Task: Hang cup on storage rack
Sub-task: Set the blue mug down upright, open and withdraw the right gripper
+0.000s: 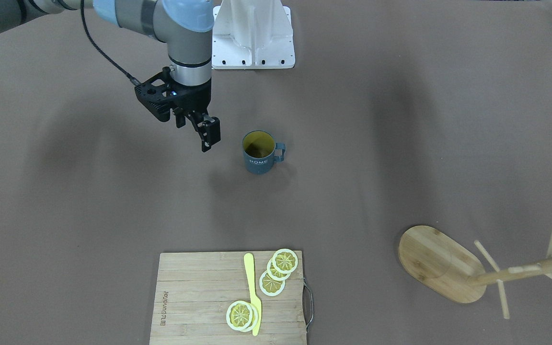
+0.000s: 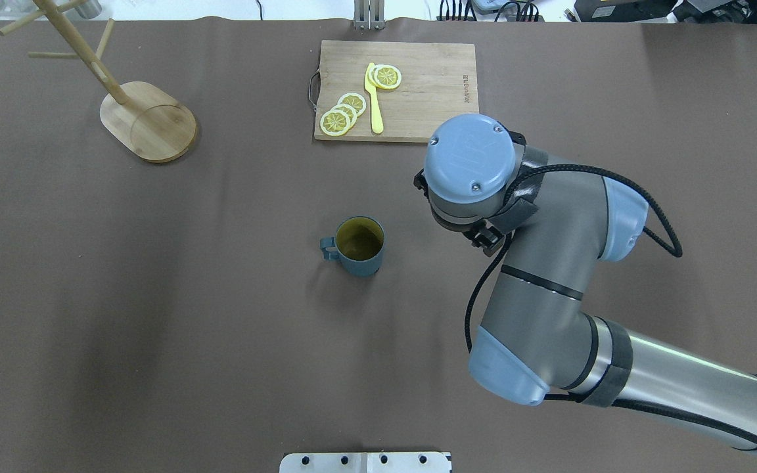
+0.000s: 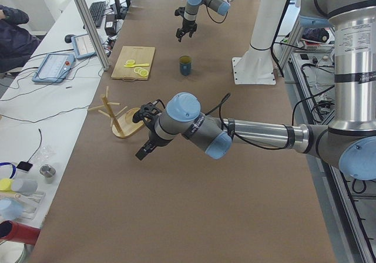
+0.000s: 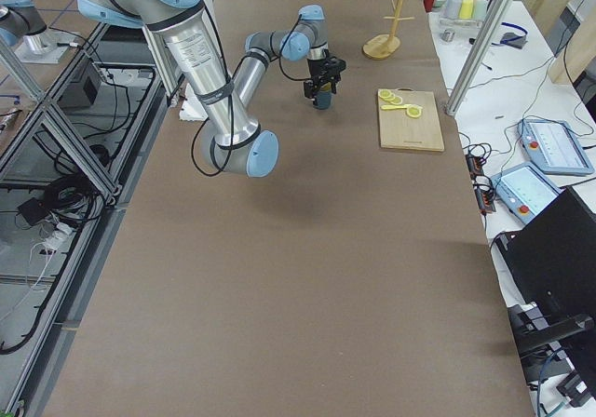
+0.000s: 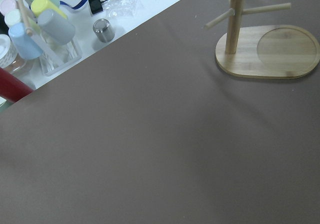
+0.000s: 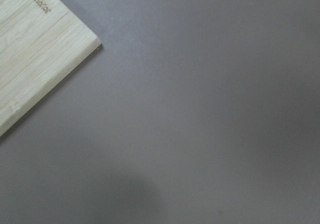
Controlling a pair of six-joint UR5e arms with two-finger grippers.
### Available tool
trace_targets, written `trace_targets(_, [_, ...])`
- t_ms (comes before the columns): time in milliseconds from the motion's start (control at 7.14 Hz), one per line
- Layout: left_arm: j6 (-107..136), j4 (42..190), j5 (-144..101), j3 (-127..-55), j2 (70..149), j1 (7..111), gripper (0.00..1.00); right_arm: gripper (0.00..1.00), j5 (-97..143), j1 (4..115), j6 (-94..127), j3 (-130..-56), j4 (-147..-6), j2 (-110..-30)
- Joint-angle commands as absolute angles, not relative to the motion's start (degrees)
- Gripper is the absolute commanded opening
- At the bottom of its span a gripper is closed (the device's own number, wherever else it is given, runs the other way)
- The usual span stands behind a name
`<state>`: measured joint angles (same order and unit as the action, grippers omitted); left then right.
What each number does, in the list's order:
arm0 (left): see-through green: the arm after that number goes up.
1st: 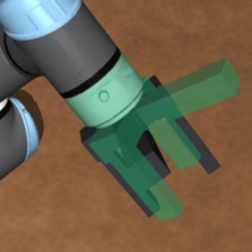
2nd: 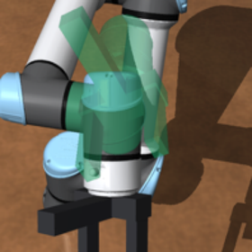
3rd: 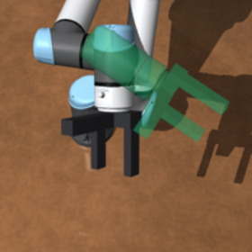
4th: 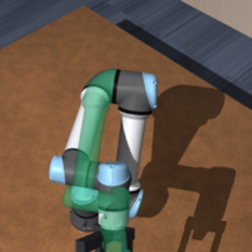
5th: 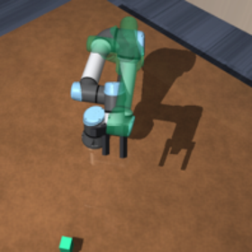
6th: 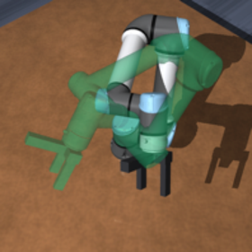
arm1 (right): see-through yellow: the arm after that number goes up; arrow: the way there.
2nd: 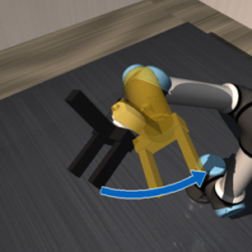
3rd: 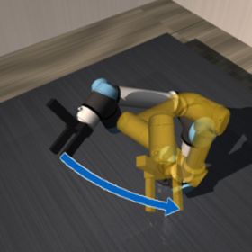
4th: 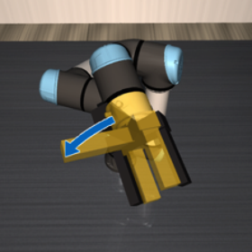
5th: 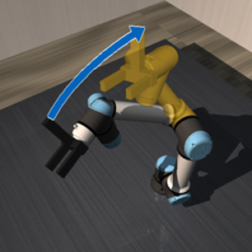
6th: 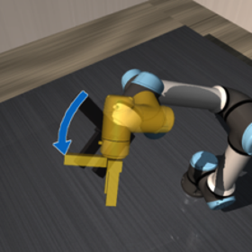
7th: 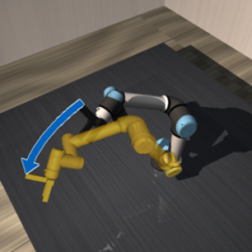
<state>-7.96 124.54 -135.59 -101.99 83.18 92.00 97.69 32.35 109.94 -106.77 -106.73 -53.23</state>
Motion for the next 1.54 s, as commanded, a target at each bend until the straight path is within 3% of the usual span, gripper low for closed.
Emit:
trace_targets(0, [0.91, 130.49, -140.18, -103.52, 83.06, 89.14, 0.99, 1.0, 104.29, 40.04, 91.94, -110.81, -106.52, -59.73])
trace_targets(420, [11.92, 141.39, -139.57, -103.62, 80.86, 83.78, 1.0, 1.0, 112.73, 53.04, 65.92, -111.45, -102.95, -69.83])
trace_targets(840, [22.04, 143.61, -136.17, -108.09, 81.21, 76.32, 0.99, 1.0, 121.53, 69.11, 35.35, -109.79, -99.67, -81.01])
trace_targets(1401, [35.3, 143.53, -118.63, -110.57, 87.43, 55.52, 0.99, 1.0, 129.8, 88.04, -1.7, -96.97, -99.58, -83.49])
